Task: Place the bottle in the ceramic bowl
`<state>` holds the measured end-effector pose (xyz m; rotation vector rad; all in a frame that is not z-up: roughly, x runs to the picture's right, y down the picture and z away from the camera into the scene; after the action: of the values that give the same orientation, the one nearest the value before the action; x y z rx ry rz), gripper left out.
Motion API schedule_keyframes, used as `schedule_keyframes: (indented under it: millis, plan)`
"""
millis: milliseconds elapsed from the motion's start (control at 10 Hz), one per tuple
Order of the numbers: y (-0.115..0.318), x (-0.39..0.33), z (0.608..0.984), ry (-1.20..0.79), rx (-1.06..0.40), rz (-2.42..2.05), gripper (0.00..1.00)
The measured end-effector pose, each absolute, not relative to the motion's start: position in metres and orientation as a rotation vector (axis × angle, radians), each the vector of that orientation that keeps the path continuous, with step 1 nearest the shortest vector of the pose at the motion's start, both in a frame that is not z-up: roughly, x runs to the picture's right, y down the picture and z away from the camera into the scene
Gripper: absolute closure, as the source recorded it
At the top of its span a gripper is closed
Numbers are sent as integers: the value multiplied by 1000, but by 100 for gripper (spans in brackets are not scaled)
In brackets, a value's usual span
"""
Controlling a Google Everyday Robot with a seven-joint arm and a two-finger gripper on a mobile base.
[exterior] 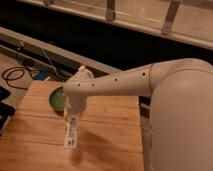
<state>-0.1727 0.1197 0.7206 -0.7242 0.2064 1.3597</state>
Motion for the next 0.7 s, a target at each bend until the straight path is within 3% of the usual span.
schedule_keyframes:
  millis: [200,700]
  plan:
    - [78,-196,699,116,-680,1323,100]
    - [78,-195,700,117,-678,1323,100]
